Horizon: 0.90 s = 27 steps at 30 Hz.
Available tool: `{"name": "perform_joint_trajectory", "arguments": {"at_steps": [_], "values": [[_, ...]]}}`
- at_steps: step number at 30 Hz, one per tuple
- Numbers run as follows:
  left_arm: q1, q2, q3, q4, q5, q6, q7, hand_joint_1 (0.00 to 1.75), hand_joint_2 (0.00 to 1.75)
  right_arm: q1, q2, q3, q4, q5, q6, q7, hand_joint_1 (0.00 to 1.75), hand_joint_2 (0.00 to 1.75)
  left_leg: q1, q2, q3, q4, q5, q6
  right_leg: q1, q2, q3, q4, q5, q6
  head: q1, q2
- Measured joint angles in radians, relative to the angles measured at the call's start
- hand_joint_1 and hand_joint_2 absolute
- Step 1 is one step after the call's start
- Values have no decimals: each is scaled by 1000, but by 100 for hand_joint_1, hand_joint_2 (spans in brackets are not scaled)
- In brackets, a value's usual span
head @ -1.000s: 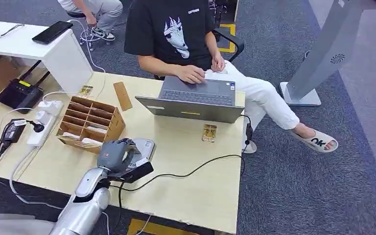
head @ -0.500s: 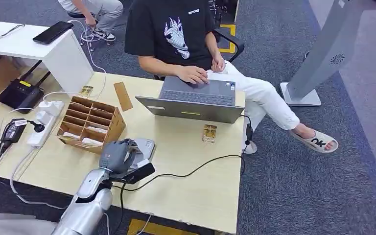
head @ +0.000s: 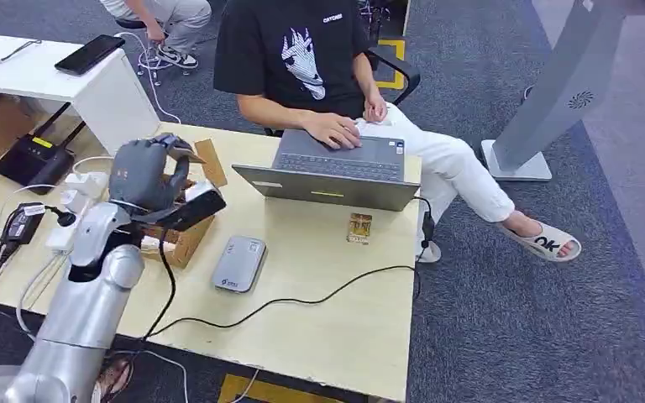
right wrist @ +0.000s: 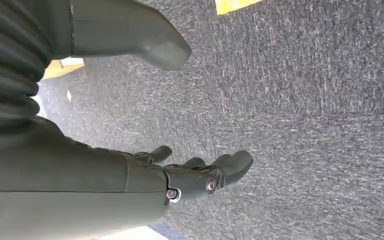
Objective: Pass the card to the sensor for recognition and then transmit it.
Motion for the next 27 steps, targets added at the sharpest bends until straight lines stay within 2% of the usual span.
{"name": "perform_joint_trajectory", "arguments": {"at_steps": [3, 8, 11, 21, 22, 23, 27], "values": [[-18, 15, 0, -39, 3, -3, 7, 175, 175, 0, 0, -1, 0, 5, 0, 0, 0, 175, 0, 0, 0, 0, 0, 0, 0, 0, 0, 0, 0, 0, 0, 0], [-24, 48, 0, -56, -51, 36, 37, 175, 175, 0, 2, -3, 0, 16, 2, -5, 0, 175, 0, 0, 0, 0, 0, 0, 0, 0, 0, 0, 0, 0, 0, 0], [-37, 64, 0, -40, -96, 69, 66, 175, 175, 0, 2, -8, 0, 27, 5, 2, 0, 175, 0, 0, 0, 0, 0, 0, 0, 0, 0, 0, 0, 0, 0, 0], [-63, 74, 2, 30, -94, 106, 54, 175, 175, -2, 9, -10, 0, 46, 8, 24, 0, 175, 0, 2, 0, 0, 0, 0, 0, 3, -1, 0, 1, 0, 0, 0], [-63, 72, 2, 34, -94, 106, 52, 56, 175, -2, 9, -10, 0, 47, 8, 24, 0, 175, 0, 3, -1, 0, 0, 0, 0, 4, -2, 0, 1, 0, 0, 0], [-61, 71, 2, 38, -95, 107, 50, 0, 175, -2, 10, -10, 0, 47, 8, 25, 0, 175, 0, 3, -1, 0, 0, 0, 0, 4, -3, 0, 1, 0, 0, 0], [-54, 49, 2, 37, -102, 151, 45, 0, 175, -4, 10, -13, 0, 54, 9, 26, 0, 175, 0, 2, -3, 0, -1, 0, 0, 3, -3, 0, 0, 1, 0, 0]]}}
